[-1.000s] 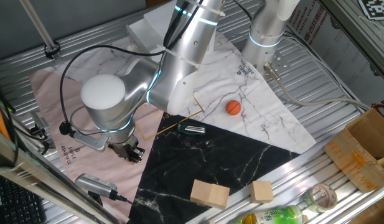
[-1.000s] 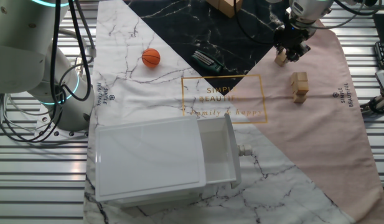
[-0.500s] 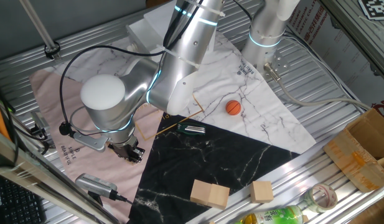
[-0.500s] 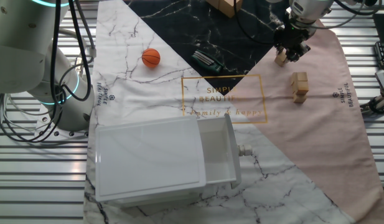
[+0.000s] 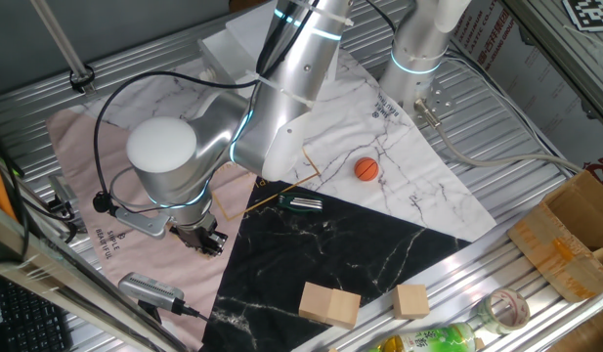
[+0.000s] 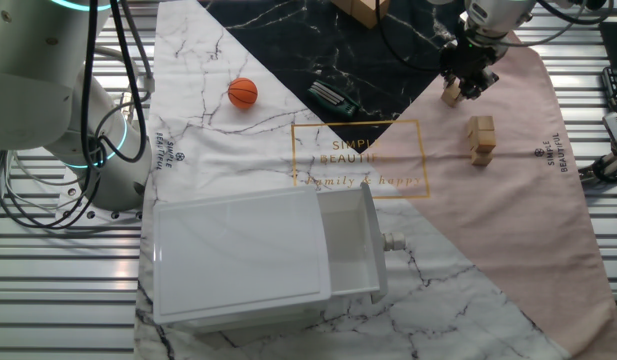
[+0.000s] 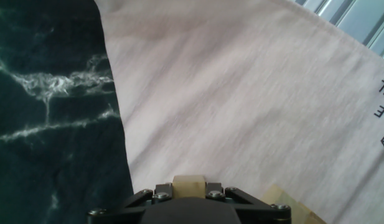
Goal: Stack the blocks into a pyramid shape
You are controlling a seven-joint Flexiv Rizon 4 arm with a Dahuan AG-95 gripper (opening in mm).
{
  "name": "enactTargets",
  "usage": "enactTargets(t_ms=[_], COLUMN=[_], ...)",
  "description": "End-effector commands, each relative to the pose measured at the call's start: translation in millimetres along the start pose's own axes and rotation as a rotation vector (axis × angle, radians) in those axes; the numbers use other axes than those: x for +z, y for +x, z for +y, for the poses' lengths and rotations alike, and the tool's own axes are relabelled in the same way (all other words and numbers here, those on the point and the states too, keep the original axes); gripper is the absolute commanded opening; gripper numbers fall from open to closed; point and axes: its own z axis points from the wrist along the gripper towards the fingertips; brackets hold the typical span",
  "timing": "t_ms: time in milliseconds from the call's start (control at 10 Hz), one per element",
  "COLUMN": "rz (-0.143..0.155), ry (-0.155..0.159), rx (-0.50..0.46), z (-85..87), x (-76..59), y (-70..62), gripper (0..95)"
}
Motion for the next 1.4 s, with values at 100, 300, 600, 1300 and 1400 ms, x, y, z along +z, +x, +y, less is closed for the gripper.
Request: enactTargets(t_ms=[100, 300, 600, 1300, 1400], rz=[0.000, 0.000, 0.000, 0.023, 0.024], ry=[0.000, 0.000, 0.000, -0.015, -0.016], rx=[0.000, 0.000, 0.000, -0.025, -0.030], z=[-0.1, -0.1, -0.1, -1.9, -2.2], x=[0.4, 0.4, 0.4, -25.8, -26.6], y=[-0.3, -0.3, -0.3, -12.5, -12.6], gripper=[0.0, 0.0, 0.0, 0.0, 0.0])
